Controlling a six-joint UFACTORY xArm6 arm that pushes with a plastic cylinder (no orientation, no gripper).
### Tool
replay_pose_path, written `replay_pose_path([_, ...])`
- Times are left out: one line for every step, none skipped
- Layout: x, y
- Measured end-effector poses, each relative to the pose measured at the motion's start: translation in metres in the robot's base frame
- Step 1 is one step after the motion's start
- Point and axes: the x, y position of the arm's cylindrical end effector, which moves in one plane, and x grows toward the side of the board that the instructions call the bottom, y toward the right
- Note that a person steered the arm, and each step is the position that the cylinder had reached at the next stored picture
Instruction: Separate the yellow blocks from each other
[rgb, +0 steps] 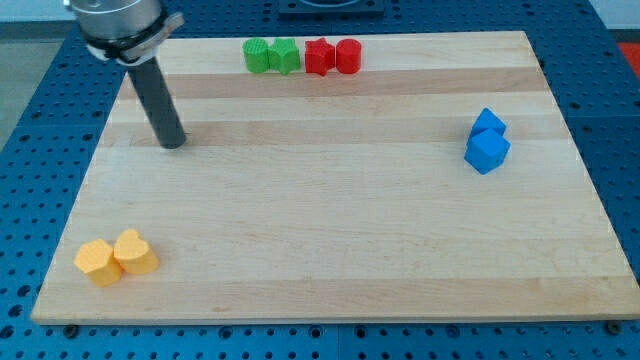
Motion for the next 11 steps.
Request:
replay_pose_path([0.024, -0.039])
replay_pose_path([0.054, -0.077])
replay_pose_path([0.064, -0.089])
replay_pose_path([0.086, -0.088])
replay_pose_path([0.140, -0.087])
replay_pose_path([0.145, -0.089])
replay_pose_path([0.175, -0.086])
replay_pose_path([0.207, -0.083])
replay_pose_path([0.212, -0.064])
replay_pose_path([0.205, -0.050])
replay_pose_path([0.191, -0.043])
